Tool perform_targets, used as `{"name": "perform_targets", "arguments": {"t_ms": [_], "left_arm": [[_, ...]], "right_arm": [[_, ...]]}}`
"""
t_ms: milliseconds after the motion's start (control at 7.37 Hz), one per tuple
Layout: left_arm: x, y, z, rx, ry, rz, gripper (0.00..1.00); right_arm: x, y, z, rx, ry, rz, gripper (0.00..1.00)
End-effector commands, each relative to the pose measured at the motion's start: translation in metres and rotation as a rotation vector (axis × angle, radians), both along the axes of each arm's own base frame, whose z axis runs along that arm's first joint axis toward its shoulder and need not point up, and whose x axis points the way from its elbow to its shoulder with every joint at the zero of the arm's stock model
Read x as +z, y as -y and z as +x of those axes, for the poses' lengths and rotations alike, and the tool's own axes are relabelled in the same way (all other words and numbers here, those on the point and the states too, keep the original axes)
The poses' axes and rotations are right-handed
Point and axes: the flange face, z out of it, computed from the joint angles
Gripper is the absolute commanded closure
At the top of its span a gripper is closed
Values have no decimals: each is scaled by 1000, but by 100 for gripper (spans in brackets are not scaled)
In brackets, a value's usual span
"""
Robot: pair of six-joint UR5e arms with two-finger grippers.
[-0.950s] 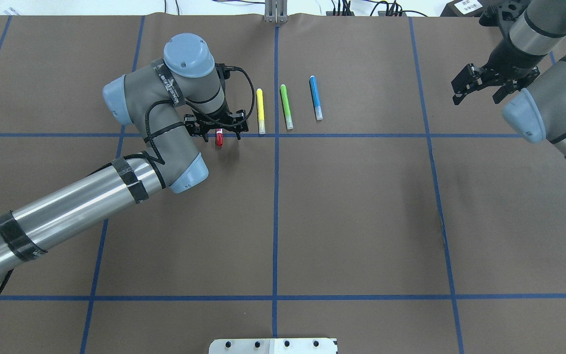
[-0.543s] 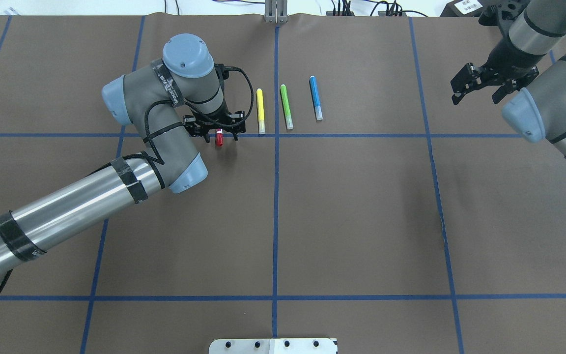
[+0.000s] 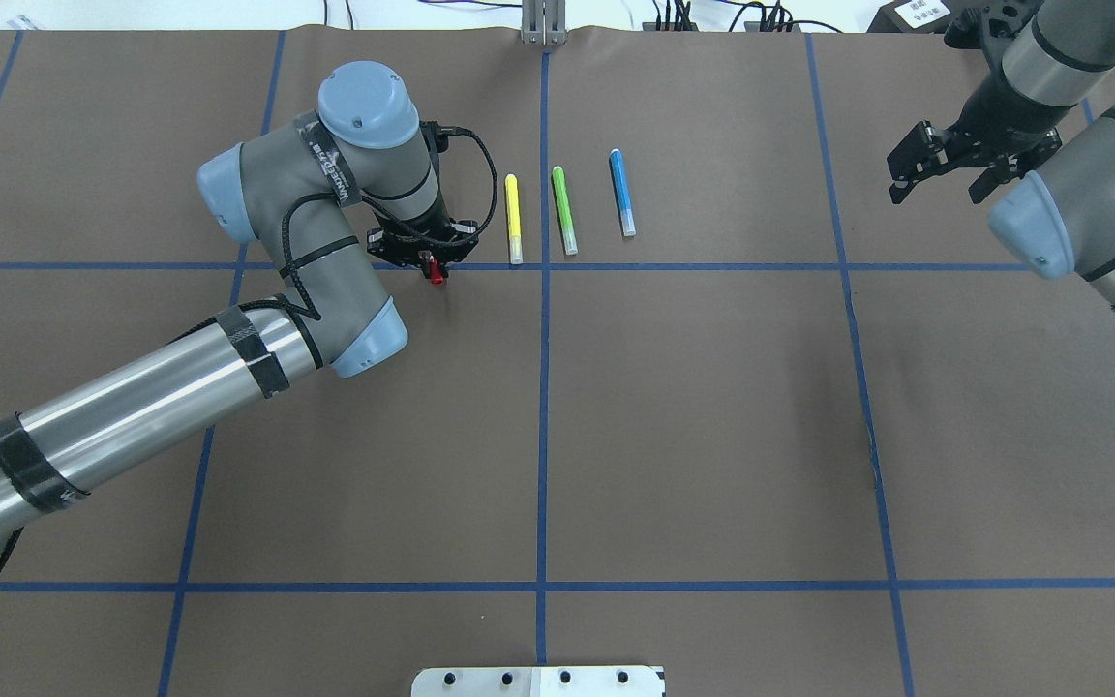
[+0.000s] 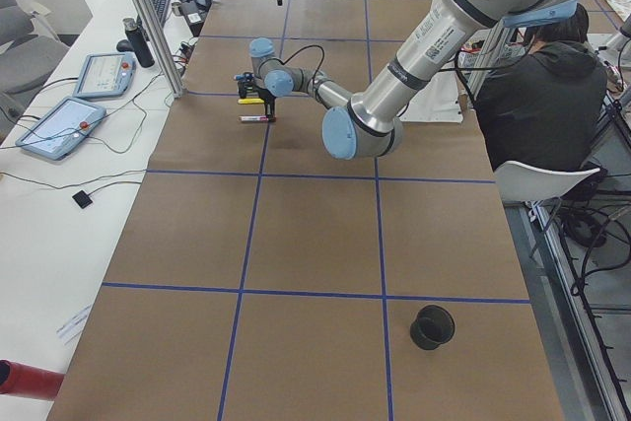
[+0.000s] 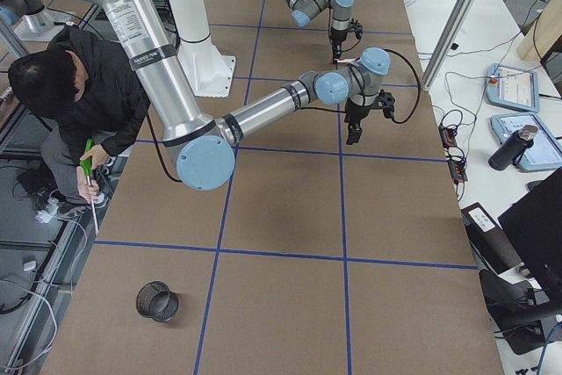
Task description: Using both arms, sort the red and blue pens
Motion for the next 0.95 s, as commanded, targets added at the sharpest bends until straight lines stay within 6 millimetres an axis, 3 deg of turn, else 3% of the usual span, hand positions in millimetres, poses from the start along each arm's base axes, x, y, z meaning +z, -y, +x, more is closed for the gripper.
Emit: {"name": "perform_targets", "arguments": {"t_ms": [0, 271, 407, 543, 678, 814], "left_arm": [[-14, 21, -37, -41, -1, -21, 100], [-18, 31, -71, -43, -22, -67, 100], [-11, 21, -86, -43, -14, -71, 100], [1, 15, -118, -55, -22, -52, 100], [16, 11, -143, -11, -40, -29, 100], [24, 14, -165, -2, -43, -30, 100]], "right_arm": [[-10, 2, -4, -4, 23, -3, 0], [-35, 26, -32, -17, 30, 2, 0], [-37, 44, -60, -27, 55, 35, 0], [-27, 50, -91, -8, 83, 44, 1], [-38, 59, -123, 12, 85, 67, 2], [-64, 57, -165, 10, 39, 129, 2]]}}
